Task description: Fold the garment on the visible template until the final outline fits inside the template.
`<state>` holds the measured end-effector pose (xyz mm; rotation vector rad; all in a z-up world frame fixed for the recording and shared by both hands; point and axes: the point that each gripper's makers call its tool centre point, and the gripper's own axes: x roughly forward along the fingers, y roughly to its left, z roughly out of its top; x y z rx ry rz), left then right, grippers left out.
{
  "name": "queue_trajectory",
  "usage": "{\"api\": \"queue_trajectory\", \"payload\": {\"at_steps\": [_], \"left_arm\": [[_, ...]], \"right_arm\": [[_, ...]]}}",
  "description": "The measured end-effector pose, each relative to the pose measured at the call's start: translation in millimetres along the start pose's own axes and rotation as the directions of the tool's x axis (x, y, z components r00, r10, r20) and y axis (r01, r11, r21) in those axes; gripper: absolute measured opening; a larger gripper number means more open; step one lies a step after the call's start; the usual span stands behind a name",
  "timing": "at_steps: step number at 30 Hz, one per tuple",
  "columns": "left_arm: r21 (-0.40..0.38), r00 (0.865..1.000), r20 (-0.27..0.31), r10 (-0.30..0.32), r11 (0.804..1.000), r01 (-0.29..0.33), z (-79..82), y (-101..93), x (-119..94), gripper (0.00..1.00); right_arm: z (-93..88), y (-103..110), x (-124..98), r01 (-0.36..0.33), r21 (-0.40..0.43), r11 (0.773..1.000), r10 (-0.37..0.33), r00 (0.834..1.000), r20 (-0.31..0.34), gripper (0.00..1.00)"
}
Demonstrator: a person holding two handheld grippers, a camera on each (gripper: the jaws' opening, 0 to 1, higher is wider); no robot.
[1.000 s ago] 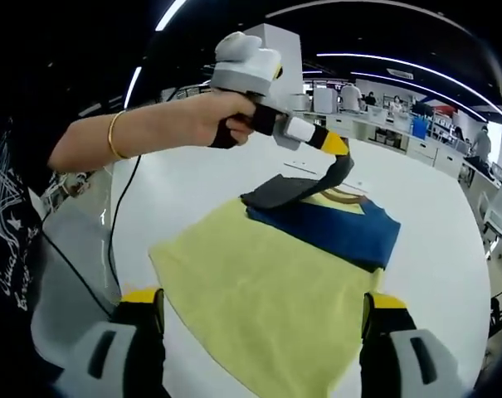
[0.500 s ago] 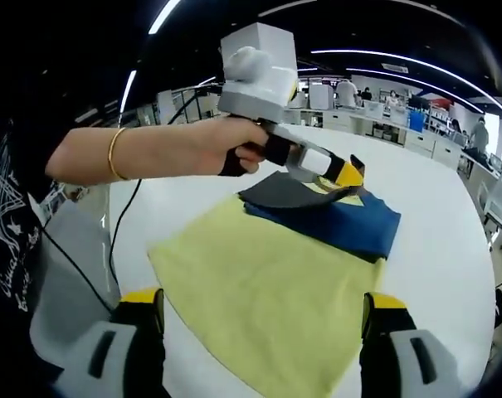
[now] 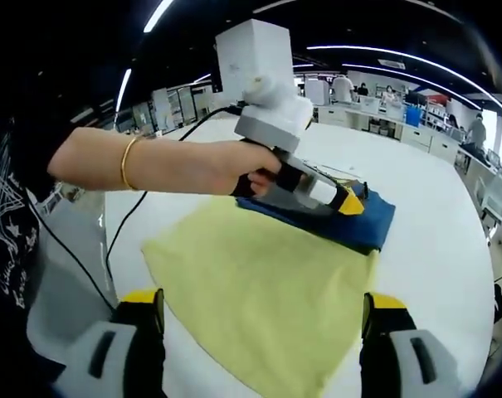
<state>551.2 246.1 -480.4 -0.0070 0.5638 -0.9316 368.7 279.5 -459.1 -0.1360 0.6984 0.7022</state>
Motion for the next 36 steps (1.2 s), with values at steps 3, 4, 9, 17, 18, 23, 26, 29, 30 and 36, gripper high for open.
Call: {"api": "queue_trajectory", "payload": {"at_steps": [3,4,9,17,18,23,26,29,30,36], "left_arm": [[-0.013,1.0,0.002,-0.018,1.0,0.018,-2.6,-5.9,3.0,0.02],[-0.01,1.0,-0.004,-0.023,1.0,0.023,-4.3,-7.2,4.4,0.02],[0.007,0.999,-0.013,-0.043,0.999,0.043,-9.8,-12.2,4.5,0.07],[0.092,0.998,0.057,-0.028,0.996,0.022,9.3,-17.9,-10.5,0.43],[0.1,0.997,0.07,-0.017,0.995,0.01,13.3,-14.5,-13.5,0.48],[0.069,0.993,0.088,0.08,0.994,-0.086,25.2,6.1,-36.0,0.65],[0.095,0.987,0.111,0.115,0.987,-0.126,32.7,16.2,-50.0,0.74],[0.086,0.984,0.115,0.138,0.985,-0.148,36.7,27.5,-64.8,0.81],[0.076,0.983,0.117,0.145,0.985,-0.154,37.5,30.1,-71.0,0.83],[0.057,0.977,0.129,0.171,0.982,-0.18,35.7,44.0,-104.6,0.94]], "right_arm": [[-0.9,-1.1,0.2,0.005,0.005,1.0,-0.005,1.0,-0.001,1.0],[-0.9,-1.1,0.0,0.005,0.005,1.0,-0.005,1.0,-0.001,1.0],[-2.3,-3.0,-1.2,0.014,0.013,1.0,-0.014,1.0,0.001,1.0],[-0.3,-5.1,-1.7,0.02,0.029,0.999,-0.021,1.0,0.016,1.0],[0.5,-4.9,-1.2,0.019,0.032,0.999,-0.019,1.0,0.019,1.0],[5.3,-3.7,-0.4,0.013,0.045,0.999,-0.015,0.999,0.043,1.0],[7.6,-3.5,-1.2,0.009,0.054,0.998,-0.011,0.999,0.051,1.0],[11.0,-4.1,-4.0,0.014,0.056,0.998,-0.018,0.998,0.061,1.0],[11.5,-4.4,-4.9,0.015,0.06,0.998,-0.019,0.998,0.063,1.0],[12.5,-5.3,-6.8,0.014,0.071,0.997,-0.019,0.997,0.069,1.0]]}}
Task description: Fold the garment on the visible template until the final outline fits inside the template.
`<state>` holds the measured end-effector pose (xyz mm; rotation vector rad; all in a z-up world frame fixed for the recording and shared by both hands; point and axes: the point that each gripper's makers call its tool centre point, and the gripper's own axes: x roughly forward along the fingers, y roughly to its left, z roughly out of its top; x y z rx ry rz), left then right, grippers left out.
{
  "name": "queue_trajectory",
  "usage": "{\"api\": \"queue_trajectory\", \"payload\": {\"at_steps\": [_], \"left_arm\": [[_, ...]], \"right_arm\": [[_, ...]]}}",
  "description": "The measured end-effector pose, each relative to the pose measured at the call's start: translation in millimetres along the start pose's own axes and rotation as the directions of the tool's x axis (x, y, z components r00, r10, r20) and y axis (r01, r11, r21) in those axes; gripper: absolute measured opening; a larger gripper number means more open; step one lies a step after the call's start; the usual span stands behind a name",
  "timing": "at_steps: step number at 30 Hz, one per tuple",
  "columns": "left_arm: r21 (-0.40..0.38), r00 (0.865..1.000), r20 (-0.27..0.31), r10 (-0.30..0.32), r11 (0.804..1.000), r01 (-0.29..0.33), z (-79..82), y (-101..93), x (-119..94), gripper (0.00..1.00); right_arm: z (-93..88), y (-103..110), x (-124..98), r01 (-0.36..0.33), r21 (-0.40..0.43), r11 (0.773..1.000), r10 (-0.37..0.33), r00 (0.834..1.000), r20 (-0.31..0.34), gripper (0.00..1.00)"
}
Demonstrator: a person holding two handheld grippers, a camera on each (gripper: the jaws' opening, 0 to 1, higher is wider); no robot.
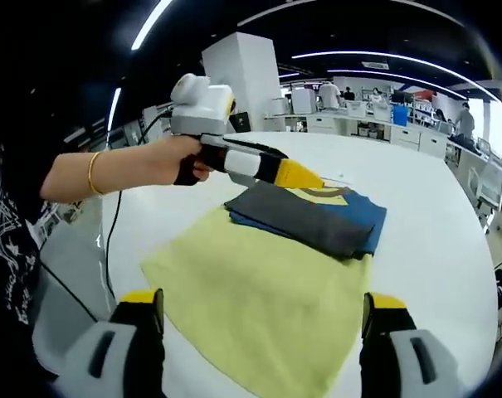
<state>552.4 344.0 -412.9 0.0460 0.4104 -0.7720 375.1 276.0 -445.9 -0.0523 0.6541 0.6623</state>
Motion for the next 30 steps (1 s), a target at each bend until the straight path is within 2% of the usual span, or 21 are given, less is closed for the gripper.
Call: {"api": "queue_trajectory", "payload": {"at_steps": [3,8,21,26,30], "left_arm": [[-0.008,1.0,0.001,0.008,1.0,-0.008,-1.1,6.5,-16.5,0.99],[0.006,1.0,-0.02,0.02,1.0,-0.02,-9.0,16.0,-42.0,0.99],[-0.01,0.997,-0.03,0.071,0.997,-0.072,-40.4,41.0,-107.4,0.99],[-0.004,0.995,-0.055,0.082,0.997,-0.082,-64.2,47.1,-129.5,0.96],[0.001,0.99,-0.11,0.088,0.996,-0.089,-91.1,51.3,-146.8,0.91]], "right_arm": [[0.0,0.9,-0.8,-0.001,-0.007,1.0,0.001,1.0,-0.006,1.0],[-2.0,0.8,-1.6,0.003,-0.011,1.0,-0.004,1.0,-0.019,1.0],[-14.0,0.6,-0.6,0.017,-0.007,1.0,-0.017,0.998,-0.056,1.0],[-23.3,0.5,0.4,0.022,0.007,1.0,-0.021,0.997,-0.076,1.0],[-28.9,0.1,0.5,0.025,0.031,0.999,-0.022,0.997,-0.075,1.0]]}}
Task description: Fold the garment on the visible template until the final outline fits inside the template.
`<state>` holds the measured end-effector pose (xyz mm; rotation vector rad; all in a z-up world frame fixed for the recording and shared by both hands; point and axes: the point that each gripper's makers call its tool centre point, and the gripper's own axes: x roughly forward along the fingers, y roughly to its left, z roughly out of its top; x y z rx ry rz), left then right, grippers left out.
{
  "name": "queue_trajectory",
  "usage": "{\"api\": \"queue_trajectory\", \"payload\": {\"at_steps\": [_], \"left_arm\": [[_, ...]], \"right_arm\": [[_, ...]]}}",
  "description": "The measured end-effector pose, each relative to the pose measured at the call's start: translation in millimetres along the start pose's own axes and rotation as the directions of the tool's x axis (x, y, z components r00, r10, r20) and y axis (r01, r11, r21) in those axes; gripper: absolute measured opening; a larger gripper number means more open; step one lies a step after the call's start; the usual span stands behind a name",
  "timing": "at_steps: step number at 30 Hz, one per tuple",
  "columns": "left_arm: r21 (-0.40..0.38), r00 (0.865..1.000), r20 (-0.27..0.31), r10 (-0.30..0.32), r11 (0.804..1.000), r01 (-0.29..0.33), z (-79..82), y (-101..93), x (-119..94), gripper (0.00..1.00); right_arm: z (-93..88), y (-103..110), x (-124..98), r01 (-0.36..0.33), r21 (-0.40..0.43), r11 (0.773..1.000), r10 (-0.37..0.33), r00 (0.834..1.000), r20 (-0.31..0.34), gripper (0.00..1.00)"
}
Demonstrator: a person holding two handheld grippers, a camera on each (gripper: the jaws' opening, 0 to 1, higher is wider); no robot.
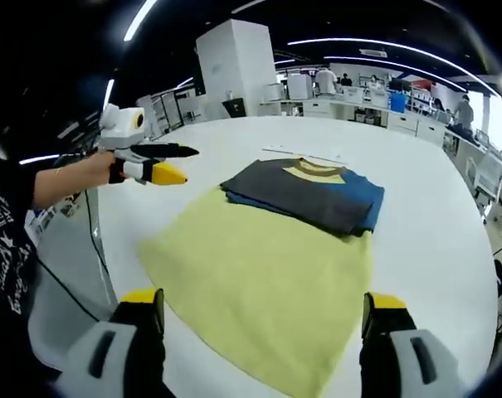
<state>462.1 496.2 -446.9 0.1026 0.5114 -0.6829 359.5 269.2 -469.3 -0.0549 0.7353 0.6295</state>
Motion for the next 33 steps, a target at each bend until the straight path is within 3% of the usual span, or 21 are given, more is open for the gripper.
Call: {"api": "queue_trajectory", "payload": {"at_steps": [9,13,19,27,33], "left_arm": [[-0.026,0.998,-0.056,-0.019,1.0,0.018,-40.0,-11.6,-27.2,0.85],[-0.077,0.997,-0.076,-0.035,0.997,0.029,-52.2,-15.8,-36.7,0.83],[-0.092,0.992,-0.123,-0.014,0.996,0.002,-71.8,-14.3,-45.4,0.73],[-0.164,0.989,-0.143,-0.037,0.986,0.013,-88.8,-28.7,-59.4,0.64],[-0.166,0.979,-0.201,-0.044,0.986,0.01,-105.5,-34.8,-67.2,0.56]], "right_arm": [[-20.4,1.0,1.8,0.005,0.043,0.999,-0.004,1.0,-0.025,1.0],[-27.2,-0.9,2.0,0.012,0.054,0.998,-0.011,0.999,-0.035,1.0],[-47.4,-3.0,3.7,0.023,0.084,0.996,-0.016,0.996,-0.084,0.99],[-64.6,-9.9,2.2,0.072,0.091,0.993,-0.062,0.991,-0.115,0.92],[-69.5,-16.0,-0.6,0.095,0.12,0.988,-0.08,0.989,-0.122,0.78]]}}
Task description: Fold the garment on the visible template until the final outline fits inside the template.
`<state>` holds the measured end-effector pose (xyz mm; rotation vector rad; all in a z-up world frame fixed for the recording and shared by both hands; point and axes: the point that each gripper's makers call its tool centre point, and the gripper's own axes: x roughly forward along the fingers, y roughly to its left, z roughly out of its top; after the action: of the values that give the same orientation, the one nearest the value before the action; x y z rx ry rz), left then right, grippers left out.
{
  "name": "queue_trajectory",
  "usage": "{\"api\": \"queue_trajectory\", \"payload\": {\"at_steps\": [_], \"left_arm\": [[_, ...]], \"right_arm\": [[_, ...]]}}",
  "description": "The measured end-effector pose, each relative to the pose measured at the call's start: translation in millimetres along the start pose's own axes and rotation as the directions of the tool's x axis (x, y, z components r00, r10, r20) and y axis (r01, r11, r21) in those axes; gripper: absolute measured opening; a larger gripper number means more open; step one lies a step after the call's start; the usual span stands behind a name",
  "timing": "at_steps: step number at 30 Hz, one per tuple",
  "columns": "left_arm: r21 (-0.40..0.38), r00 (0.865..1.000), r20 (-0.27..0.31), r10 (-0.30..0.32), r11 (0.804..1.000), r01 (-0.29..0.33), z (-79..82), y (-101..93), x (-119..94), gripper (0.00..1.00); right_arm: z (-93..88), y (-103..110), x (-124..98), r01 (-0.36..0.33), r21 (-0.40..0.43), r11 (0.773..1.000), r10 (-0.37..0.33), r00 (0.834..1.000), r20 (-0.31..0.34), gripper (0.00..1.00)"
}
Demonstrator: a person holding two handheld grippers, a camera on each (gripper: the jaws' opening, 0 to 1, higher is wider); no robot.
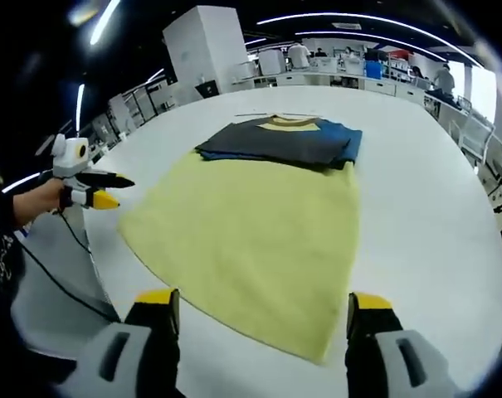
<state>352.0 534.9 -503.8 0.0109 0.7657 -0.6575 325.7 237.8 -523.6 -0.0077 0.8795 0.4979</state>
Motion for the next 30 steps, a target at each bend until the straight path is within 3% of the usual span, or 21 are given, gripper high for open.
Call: {"api": "queue_trajectory", "payload": {"at_steps": [3,6,11,16,21,25,30], "left_arm": [[-0.037,0.999,-0.021,0.032,0.999,-0.032,-8.6,2.2,-1.8,0.48],[-0.121,0.999,-0.031,0.04,0.992,-0.044,-17.6,1.1,-1.0,0.42],[-0.128,0.997,-0.052,0.055,0.99,-0.061,-24.8,-1.6,0.6,0.36],[-0.149,0.989,-0.123,0.078,0.984,-0.096,-42.5,-3.4,1.6,0.26],[-0.169,0.986,-0.121,0.112,0.977,-0.131,-43.9,-1.0,0.8,0.22],[-0.165,0.983,-0.134,0.129,0.975,-0.15,-47.6,-3.9,0.1,0.19],[-0.152,0.976,-0.154,0.156,0.972,-0.179,-51.3,-4.6,-1.5,0.07]], "right_arm": [[-2.0,-4.0,-1.0,0.018,0.012,1.0,-0.018,1.0,-0.002,0.72],[-5.7,-11.4,-2.0,0.04,0.026,0.999,-0.04,0.999,-0.004,0.64],[-13.7,-21.6,-2.7,0.067,0.037,0.997,-0.066,0.997,-0.029,0.56],[-21.3,-25.0,-5.1,0.094,0.017,0.995,-0.093,0.994,-0.063,0.41],[-28.7,-33.1,-5.7,0.13,-0.025,0.991,-0.132,0.986,-0.097,0.28],[-28.5,-38.9,-7.6,0.151,0.008,0.989,-0.149,0.985,-0.089,0.2],[-30.2,-42.9,-8.4,0.167,0.017,0.986,-0.165,0.983,-0.087,0.12]]}}
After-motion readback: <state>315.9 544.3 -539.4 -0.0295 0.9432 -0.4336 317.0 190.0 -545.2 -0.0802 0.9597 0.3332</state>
